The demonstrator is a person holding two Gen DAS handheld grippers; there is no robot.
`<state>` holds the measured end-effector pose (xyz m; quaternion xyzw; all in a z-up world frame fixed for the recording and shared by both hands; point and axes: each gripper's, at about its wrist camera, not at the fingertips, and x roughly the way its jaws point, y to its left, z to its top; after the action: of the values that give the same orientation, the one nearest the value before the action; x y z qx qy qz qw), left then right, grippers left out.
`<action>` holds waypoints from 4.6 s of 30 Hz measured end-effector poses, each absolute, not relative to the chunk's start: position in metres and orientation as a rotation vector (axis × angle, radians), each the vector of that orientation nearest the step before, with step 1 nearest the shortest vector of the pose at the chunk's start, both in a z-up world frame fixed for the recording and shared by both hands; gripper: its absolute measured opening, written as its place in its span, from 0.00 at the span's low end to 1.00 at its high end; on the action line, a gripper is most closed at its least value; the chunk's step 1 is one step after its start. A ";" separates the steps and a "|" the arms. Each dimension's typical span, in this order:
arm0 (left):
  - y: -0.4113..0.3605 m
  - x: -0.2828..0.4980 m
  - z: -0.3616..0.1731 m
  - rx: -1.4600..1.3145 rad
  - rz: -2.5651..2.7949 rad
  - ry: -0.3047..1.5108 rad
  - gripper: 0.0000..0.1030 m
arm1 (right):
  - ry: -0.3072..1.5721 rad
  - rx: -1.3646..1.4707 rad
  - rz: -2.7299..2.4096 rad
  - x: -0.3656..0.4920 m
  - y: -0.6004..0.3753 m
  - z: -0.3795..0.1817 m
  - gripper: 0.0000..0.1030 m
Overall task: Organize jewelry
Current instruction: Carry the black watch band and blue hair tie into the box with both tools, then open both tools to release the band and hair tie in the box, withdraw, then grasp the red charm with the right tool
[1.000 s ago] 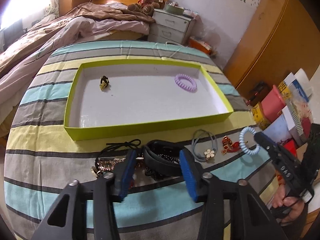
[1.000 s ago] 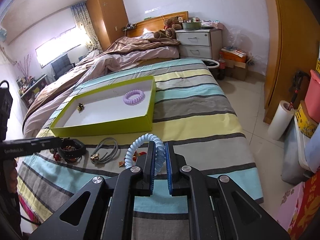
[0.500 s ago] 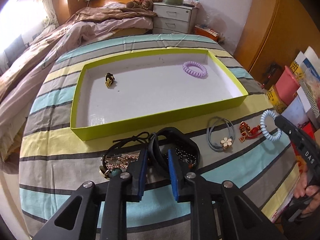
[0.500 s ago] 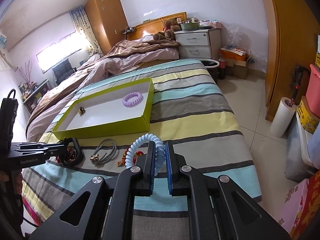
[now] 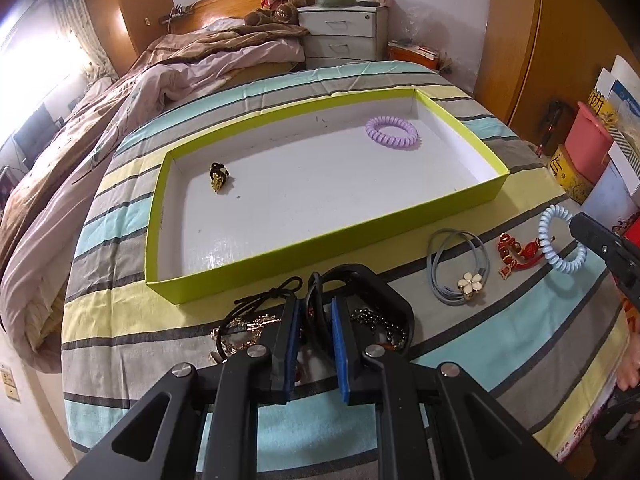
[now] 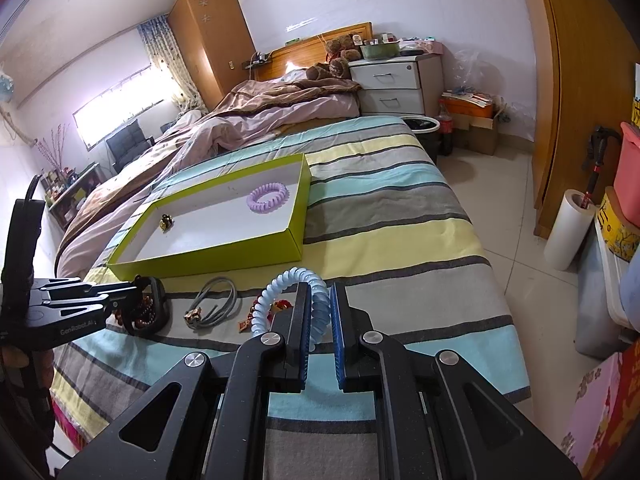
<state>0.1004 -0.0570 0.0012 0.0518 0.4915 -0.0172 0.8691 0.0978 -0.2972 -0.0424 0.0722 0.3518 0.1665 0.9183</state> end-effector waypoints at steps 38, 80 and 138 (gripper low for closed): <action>0.017 0.134 0.049 -0.088 -0.043 0.889 0.10 | 0.700 0.110 0.455 0.159 -0.224 0.004 0.10; 0.056 0.198 -0.011 -0.202 -0.037 1.028 0.11 | 0.952 -0.067 0.490 0.269 -0.114 -0.058 0.10; 0.081 0.043 -0.001 -0.350 -0.044 0.907 0.45 | 0.804 -0.034 0.452 0.110 -0.254 -0.054 0.52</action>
<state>0.0429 0.0806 -0.0008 -0.1682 0.4358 -0.0211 0.8839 0.1105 -0.2538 -0.0536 -0.0162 0.3880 0.2180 0.8954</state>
